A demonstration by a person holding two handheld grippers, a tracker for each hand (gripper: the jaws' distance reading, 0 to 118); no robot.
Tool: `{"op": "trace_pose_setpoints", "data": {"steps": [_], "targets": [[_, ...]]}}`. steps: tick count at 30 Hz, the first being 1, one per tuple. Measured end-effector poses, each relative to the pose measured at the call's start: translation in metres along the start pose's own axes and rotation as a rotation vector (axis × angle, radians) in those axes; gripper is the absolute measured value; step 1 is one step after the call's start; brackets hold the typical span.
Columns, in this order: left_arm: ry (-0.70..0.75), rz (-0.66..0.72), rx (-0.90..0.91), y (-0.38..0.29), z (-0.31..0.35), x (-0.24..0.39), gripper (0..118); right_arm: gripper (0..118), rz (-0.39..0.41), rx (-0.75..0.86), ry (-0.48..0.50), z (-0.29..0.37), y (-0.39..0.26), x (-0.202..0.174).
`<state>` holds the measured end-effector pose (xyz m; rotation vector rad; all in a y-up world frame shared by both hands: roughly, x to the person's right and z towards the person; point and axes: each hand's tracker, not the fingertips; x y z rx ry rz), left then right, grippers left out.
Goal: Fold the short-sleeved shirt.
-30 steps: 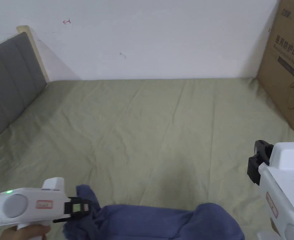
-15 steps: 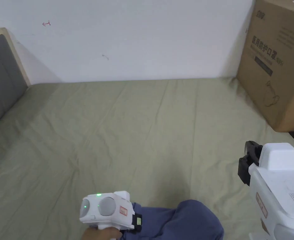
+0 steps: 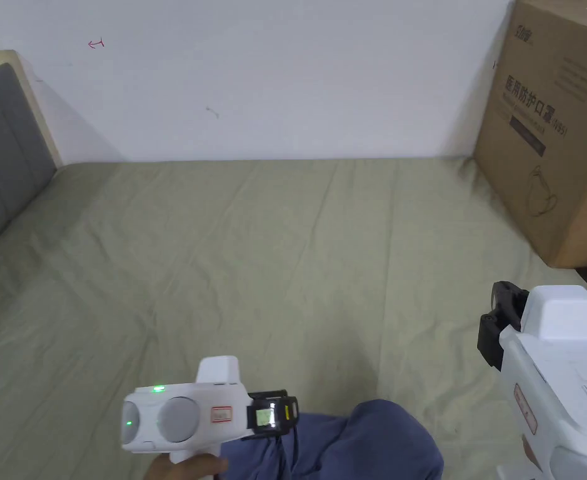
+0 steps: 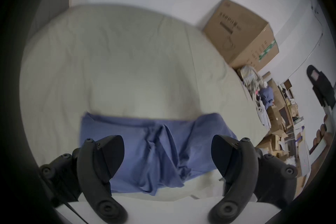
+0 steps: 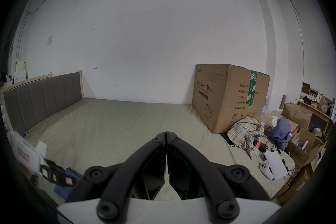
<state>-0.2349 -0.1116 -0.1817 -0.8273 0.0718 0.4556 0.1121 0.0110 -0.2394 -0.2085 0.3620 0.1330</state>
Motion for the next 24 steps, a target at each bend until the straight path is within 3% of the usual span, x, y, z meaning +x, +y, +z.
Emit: {"op": "trace_pose_setpoints", "data": {"steps": [4,8,9,12,13,24], "targets": [[0.133,-0.075,0.133,0.000,0.027,-0.018,99,0,0.006,0.009,0.008,0.001,0.004,-0.002],[0.232,-0.141,0.225,-0.010,0.032,-0.037,75,0,0.009,0.014,0.013,0.001,0.006,-0.003],[0.239,-0.158,0.235,-0.015,0.031,-0.041,66,0,0.008,0.014,0.014,0.001,0.006,-0.003],[0.263,-0.204,0.241,-0.029,0.022,-0.051,10,0,0.010,0.011,0.013,0.001,0.006,-0.003],[0.263,-0.208,0.237,-0.034,0.017,-0.054,2,0,0.010,0.010,0.013,0.001,0.006,-0.003],[0.181,-0.251,0.049,-0.090,-0.040,-0.037,0,0,0.012,-0.022,-0.001,-0.004,-0.002,0.005]]}}
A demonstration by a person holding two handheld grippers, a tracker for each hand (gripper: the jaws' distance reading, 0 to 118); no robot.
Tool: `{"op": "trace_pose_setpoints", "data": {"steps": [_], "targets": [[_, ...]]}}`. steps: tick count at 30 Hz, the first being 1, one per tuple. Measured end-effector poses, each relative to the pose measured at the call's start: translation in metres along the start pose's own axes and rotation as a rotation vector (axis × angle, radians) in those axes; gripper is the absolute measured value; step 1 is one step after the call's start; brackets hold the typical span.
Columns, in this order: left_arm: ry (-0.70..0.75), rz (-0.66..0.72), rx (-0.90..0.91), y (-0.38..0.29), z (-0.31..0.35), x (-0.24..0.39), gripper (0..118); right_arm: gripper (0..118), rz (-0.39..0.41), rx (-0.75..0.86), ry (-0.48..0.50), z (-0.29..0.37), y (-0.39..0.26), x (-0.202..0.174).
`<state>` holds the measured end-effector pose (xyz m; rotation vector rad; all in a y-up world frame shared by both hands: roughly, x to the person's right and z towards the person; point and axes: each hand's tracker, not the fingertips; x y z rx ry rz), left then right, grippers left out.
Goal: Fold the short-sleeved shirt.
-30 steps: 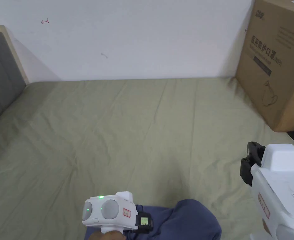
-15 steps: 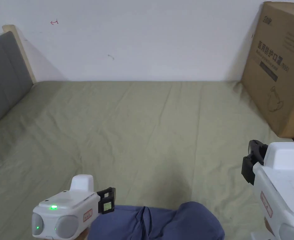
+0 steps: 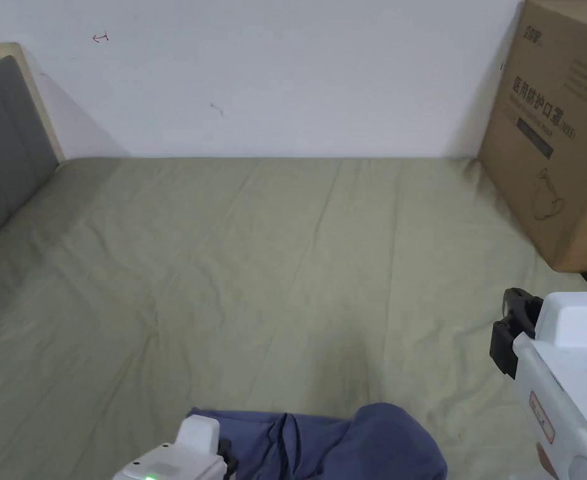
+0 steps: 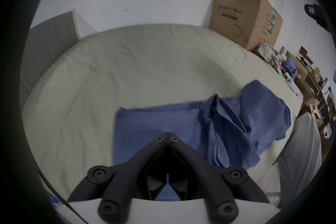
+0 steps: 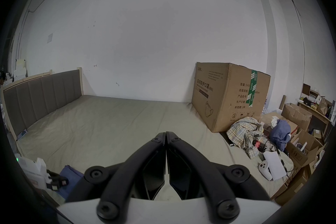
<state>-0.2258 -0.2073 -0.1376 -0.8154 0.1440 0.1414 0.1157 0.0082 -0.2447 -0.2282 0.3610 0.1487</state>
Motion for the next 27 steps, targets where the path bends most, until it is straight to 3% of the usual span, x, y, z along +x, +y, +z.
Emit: {"op": "trace_pose_setpoints", "data": {"steps": [7,17,27], "targets": [[-0.102,-0.009,-0.056,-0.005,-0.027,0.041,0,0,-0.001,-0.021,-0.021,-0.003,-0.007,0.011],[-0.119,-0.012,-0.070,0.002,-0.047,0.077,0,0,-0.006,-0.046,-0.054,-0.003,-0.015,0.022],[-0.223,0.171,0.023,0.038,0.001,0.020,0,0,-0.010,-0.028,-0.022,-0.003,-0.007,0.008]]}}
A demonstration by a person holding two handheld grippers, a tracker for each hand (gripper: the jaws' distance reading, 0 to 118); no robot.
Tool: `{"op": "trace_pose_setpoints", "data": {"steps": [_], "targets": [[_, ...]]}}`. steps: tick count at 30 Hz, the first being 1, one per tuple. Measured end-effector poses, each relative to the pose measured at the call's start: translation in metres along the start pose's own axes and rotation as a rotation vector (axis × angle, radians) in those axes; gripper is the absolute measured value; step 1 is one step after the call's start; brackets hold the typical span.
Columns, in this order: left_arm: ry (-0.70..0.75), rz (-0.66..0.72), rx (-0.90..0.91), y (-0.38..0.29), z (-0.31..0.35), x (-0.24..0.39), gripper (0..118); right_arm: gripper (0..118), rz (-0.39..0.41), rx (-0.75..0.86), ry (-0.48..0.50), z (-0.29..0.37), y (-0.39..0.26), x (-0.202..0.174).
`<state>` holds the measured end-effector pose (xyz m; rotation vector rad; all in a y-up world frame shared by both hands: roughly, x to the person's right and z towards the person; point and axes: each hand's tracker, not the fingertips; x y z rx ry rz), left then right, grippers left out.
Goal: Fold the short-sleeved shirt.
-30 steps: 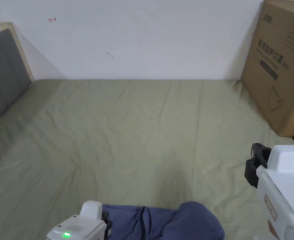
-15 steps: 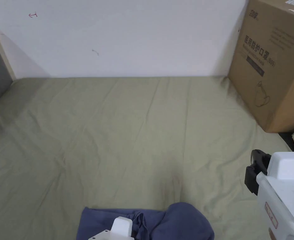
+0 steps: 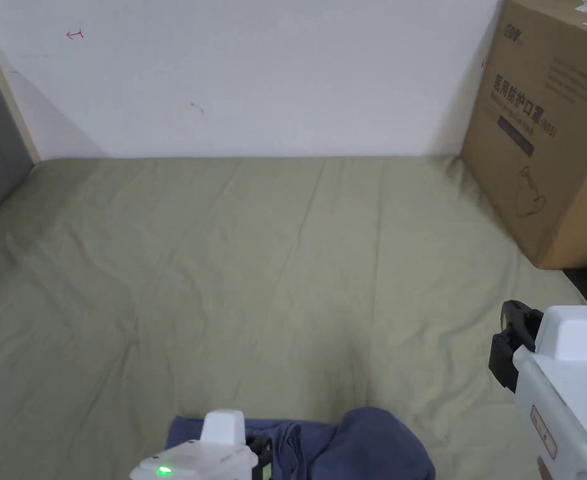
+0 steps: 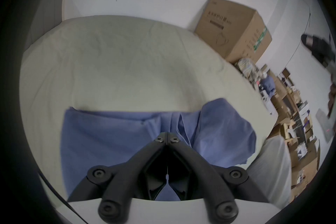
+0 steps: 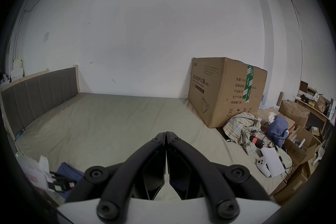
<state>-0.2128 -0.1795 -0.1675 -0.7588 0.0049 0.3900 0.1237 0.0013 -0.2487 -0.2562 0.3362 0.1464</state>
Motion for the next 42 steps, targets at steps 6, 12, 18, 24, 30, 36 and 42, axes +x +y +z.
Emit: {"op": "trace_pose_setpoints", "data": {"steps": [6,12,18,24,30,36,42], "targets": [[-0.161,0.156,-0.023,0.033,0.050,-0.062,0,0,0.005,0.013,0.033,-0.003,0.005,-0.015],[-0.225,0.313,-0.094,0.027,0.052,-0.141,12,0,0.009,0.005,0.051,-0.006,0.004,-0.027],[-0.195,0.425,-0.163,0.005,0.034,-0.174,100,0,0.026,-0.019,0.047,-0.009,0.001,-0.034],[-0.214,0.430,-0.193,-0.005,0.011,-0.179,83,0,0.035,-0.042,0.037,-0.014,-0.004,-0.034],[-0.198,0.383,-0.236,-0.007,-0.012,-0.165,39,0,0.038,-0.057,0.021,-0.017,-0.007,-0.029],[-0.152,0.320,-0.216,-0.004,-0.010,-0.156,15,0,0.034,-0.059,0.009,-0.016,-0.008,-0.022],[-0.091,0.200,-0.200,0.014,0.017,-0.132,10,0,0.030,-0.049,0.008,-0.015,-0.004,-0.020]]}}
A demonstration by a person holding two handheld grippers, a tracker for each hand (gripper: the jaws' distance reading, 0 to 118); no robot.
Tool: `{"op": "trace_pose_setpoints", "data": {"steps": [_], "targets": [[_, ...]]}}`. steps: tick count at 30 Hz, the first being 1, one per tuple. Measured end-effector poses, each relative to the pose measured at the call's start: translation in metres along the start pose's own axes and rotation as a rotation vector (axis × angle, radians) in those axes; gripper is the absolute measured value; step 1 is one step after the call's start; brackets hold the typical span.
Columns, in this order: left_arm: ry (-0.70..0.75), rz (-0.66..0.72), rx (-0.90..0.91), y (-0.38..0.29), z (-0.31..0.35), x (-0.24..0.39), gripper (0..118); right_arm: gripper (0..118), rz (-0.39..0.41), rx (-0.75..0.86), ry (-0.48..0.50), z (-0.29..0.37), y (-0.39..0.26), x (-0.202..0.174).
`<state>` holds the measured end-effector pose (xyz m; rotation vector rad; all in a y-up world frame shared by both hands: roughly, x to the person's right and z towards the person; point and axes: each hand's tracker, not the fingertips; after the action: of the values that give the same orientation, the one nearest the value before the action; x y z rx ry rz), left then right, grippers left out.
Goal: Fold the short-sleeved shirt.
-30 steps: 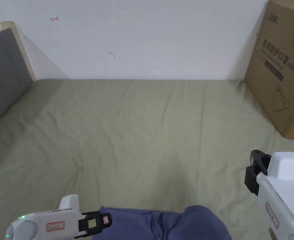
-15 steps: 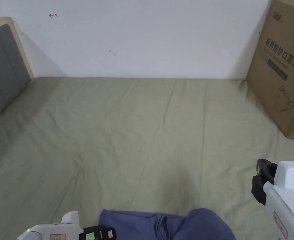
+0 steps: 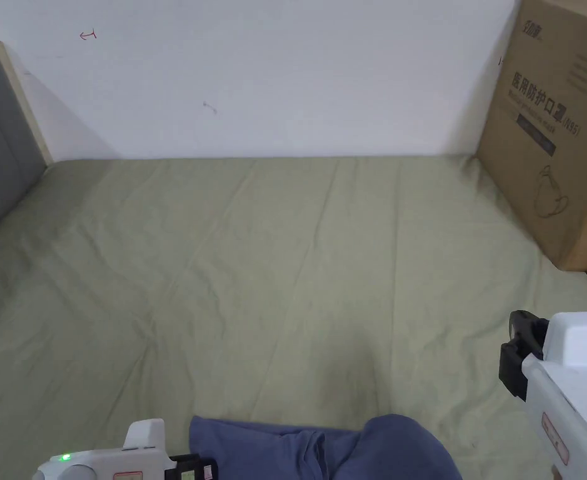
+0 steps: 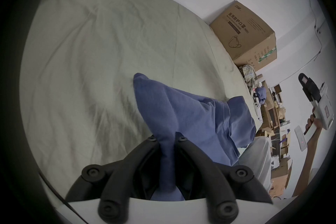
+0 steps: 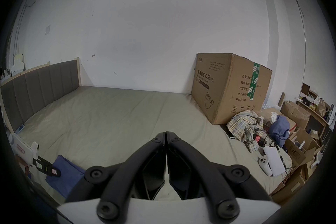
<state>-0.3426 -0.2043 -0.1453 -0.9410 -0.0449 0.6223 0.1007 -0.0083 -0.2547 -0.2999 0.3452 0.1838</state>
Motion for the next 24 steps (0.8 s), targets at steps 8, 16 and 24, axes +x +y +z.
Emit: {"op": "trace_pose_setpoints", "data": {"steps": [8,16,24], "targets": [[0.161,-0.049,0.025,0.014,0.066,-0.011,10,0,-0.010,0.033,0.030,0.006,0.007,-0.003],[0.243,-0.076,0.002,0.036,0.089,0.049,10,0,-0.032,0.049,0.058,0.012,0.007,-0.002],[0.224,-0.312,-0.140,0.048,0.035,0.159,10,0,-0.051,0.061,0.045,0.020,0.004,0.015]]}}
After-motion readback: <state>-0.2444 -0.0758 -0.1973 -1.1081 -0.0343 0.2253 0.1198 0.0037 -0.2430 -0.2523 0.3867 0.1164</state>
